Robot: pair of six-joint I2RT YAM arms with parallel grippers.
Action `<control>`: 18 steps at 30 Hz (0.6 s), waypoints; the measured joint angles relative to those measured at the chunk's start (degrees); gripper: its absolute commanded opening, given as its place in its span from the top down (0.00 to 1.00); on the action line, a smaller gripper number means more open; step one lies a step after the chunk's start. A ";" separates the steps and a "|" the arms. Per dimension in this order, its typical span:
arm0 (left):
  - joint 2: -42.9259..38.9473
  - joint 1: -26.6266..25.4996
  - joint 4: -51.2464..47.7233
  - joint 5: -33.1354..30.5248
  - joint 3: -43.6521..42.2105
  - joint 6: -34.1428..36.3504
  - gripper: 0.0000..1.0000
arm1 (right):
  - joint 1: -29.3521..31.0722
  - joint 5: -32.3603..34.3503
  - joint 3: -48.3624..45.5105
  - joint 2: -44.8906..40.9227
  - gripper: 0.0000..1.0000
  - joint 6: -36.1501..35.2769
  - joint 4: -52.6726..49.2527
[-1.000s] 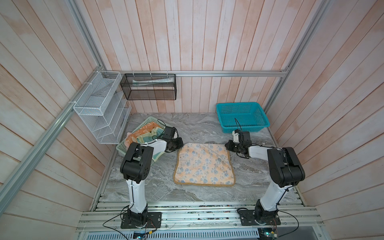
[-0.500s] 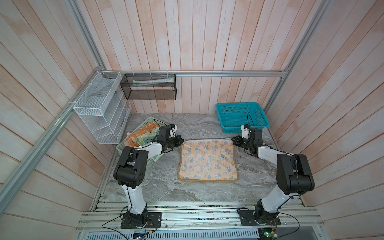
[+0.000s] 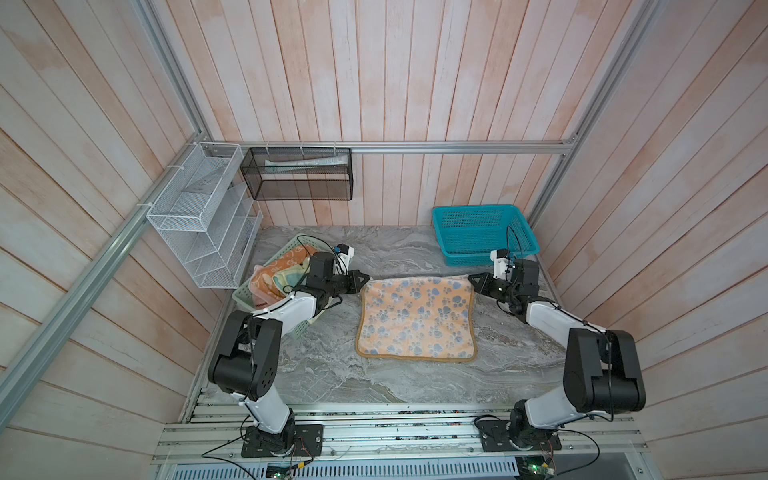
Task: Fold and stack the towels
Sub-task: 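Fold the far edge toward the robot with both grippers, halving the towel again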
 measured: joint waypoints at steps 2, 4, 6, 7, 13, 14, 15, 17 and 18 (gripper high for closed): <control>-2.49 -0.02 1.16 0.52 -2.93 -0.46 1.00 | -0.07 -0.52 -2.86 -2.67 1.00 1.22 -0.83; -5.01 -0.33 2.19 0.63 -6.82 -0.90 1.00 | -0.09 -0.96 -6.86 -5.57 1.00 2.60 -1.66; -7.54 -0.87 3.26 0.50 -11.80 -1.77 1.00 | -0.09 -1.18 -11.74 -8.83 1.00 3.78 -2.75; -8.61 -1.18 3.72 0.44 -14.25 -2.25 1.00 | -0.09 -1.16 -13.88 -10.25 1.00 4.26 -3.41; -11.39 -2.62 4.61 0.44 -24.61 -4.98 1.00 | -0.09 -0.81 -21.24 -16.55 1.00 5.79 -9.09; -11.50 -2.80 4.39 0.44 -25.14 -5.31 1.00 | -0.09 -0.63 -21.24 -17.31 1.00 5.84 -9.92; -11.67 -2.93 4.13 0.44 -25.31 -5.49 1.00 | -0.09 -0.50 -21.22 -18.18 1.00 5.84 -10.49; -12.81 -3.06 3.74 0.22 -25.31 -5.60 1.00 | -0.09 -0.20 -20.92 -19.85 1.00 5.79 -12.15; -13.79 -3.10 3.37 0.04 -25.31 -5.57 1.00 | -0.09 -0.04 -20.50 -20.50 1.00 5.70 -13.20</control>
